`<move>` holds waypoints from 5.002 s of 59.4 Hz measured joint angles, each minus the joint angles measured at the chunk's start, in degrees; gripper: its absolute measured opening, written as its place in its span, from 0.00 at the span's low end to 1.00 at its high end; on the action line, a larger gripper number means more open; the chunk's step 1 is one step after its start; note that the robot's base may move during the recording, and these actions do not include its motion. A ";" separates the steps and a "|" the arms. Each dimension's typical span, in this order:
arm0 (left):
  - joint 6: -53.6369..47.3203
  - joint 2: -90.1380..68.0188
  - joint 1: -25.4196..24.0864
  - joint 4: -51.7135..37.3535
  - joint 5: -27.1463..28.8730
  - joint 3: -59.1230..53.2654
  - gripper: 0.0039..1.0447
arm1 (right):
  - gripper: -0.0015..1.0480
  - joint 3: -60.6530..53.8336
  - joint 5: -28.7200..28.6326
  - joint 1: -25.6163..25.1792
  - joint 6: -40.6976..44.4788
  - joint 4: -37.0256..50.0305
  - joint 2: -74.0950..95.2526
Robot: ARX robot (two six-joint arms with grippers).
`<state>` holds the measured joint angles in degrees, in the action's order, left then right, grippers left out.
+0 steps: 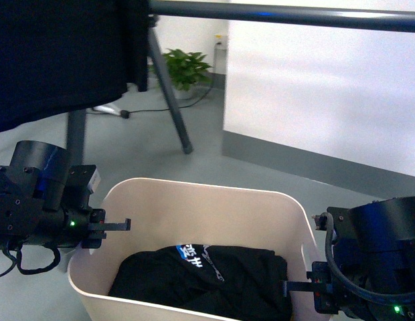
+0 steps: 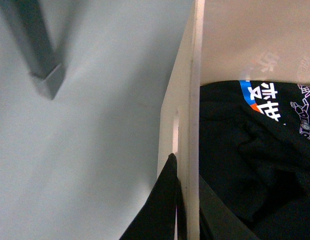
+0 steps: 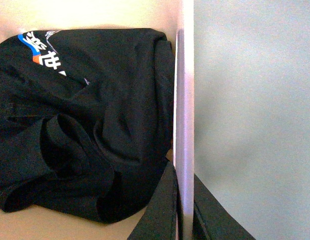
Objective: Move hamper under clothes hanger
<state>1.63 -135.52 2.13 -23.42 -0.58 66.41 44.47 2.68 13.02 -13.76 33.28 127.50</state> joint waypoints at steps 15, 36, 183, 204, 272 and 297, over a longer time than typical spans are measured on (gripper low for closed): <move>0.00 0.00 0.09 0.00 0.15 0.00 0.03 | 0.03 -0.02 -0.09 -0.02 0.00 0.00 0.00; 0.00 0.07 0.11 0.00 0.02 0.02 0.03 | 0.03 -0.07 -0.02 -0.09 0.00 0.00 0.00; 1.07 -8.44 0.24 -4.15 -0.55 -0.28 0.03 | 0.03 8.15 2.43 -0.31 -1.05 -2.54 10.64; 1.53 -8.94 0.04 -2.51 -0.13 0.28 0.43 | 0.35 8.09 3.91 -0.98 -0.70 -1.84 11.15; 0.09 38.66 -3.78 -7.50 -6.25 -13.38 0.94 | 0.92 -4.24 10.99 -1.49 7.15 -6.40 -42.16; -0.46 72.63 -2.47 -0.98 -0.17 -28.17 0.74 | 0.92 -6.08 20.06 10.08 12.37 -9.70 -72.00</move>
<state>1.17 -62.89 -0.34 -24.40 -0.75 38.24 38.39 22.74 23.09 -1.39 23.57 55.51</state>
